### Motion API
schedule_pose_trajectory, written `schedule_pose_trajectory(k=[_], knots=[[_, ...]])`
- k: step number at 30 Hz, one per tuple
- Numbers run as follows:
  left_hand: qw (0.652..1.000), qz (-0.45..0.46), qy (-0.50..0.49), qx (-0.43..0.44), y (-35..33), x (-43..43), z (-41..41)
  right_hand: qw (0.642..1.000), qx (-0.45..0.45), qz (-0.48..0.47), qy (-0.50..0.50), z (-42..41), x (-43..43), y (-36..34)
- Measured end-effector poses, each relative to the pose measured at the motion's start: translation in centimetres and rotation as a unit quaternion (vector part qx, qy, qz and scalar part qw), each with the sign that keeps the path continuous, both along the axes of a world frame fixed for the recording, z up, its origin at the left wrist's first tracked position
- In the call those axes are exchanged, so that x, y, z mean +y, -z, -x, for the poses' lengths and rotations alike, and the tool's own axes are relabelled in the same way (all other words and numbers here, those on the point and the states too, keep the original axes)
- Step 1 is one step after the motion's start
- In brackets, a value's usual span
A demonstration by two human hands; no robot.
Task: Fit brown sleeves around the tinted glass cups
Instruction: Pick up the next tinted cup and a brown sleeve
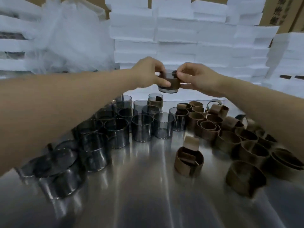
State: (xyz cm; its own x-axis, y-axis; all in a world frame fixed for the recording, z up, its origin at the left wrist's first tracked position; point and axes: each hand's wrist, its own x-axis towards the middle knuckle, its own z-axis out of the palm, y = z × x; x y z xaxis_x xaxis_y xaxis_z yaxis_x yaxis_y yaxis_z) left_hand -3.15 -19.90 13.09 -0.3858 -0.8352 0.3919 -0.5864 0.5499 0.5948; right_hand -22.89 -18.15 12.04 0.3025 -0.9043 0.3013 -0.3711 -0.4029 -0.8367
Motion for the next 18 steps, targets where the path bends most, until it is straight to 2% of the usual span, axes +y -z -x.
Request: schedule_pose_trajectory(k=[7, 14, 18], knots=[[0.996, 0.028, -0.009, -0.083, 3.7, -9.9, 3.9, 0.989, 0.132, 0.026, 0.066, 3.0, -8.2, 2.3], [0.972, 0.03, -0.055, -0.227, 6.6, -14.3, 6.0, 0.982, 0.163, 0.007, 0.099, 3.6, -12.5, 5.5], [0.956, 0.024, -0.061, -0.286, 7.8, -14.8, 5.3, 0.95, 0.295, 0.002, 0.1, 2.7, -14.0, 6.6]])
